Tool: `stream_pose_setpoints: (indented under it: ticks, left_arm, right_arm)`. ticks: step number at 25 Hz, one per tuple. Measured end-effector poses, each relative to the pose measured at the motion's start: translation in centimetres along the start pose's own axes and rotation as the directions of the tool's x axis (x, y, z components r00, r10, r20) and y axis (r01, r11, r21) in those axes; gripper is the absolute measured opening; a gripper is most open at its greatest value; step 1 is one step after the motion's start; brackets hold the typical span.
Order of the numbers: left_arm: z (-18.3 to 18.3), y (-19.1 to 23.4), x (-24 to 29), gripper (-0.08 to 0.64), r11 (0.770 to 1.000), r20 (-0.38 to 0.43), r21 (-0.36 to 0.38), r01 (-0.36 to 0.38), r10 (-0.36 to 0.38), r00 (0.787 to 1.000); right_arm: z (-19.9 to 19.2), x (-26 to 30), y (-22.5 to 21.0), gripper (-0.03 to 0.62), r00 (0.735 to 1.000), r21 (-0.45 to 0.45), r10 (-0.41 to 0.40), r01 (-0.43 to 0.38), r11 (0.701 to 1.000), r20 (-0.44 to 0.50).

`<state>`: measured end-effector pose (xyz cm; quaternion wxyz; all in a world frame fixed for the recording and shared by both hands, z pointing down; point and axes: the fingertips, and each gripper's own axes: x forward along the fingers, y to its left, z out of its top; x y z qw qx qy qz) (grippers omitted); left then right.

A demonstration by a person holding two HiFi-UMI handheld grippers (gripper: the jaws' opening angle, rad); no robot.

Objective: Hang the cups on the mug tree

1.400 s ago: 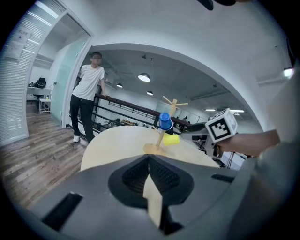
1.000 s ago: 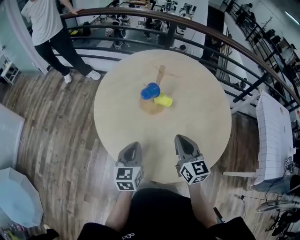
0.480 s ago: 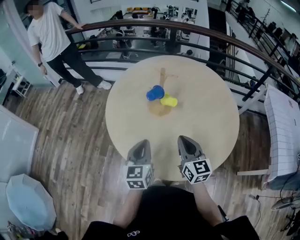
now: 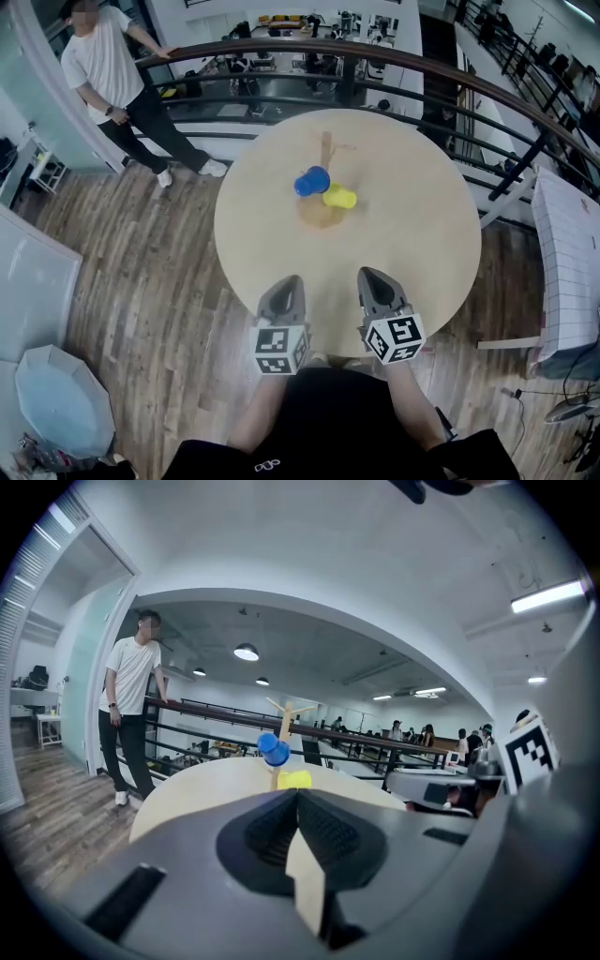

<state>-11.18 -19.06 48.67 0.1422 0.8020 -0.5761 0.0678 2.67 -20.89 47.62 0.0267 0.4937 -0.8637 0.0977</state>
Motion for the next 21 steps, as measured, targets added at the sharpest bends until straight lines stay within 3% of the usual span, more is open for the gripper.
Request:
stream_pose_setpoints:
  ticks: [21]
  left_arm:
    - [0.0,-0.3,-0.7,0.012,1.000,0.002,0.004,0.008,-0.008,1.000]
  right_arm:
    - [0.1,-0.1,0.9,0.008,1.000,-0.009,0.017,-0.017,1.000,0.009]
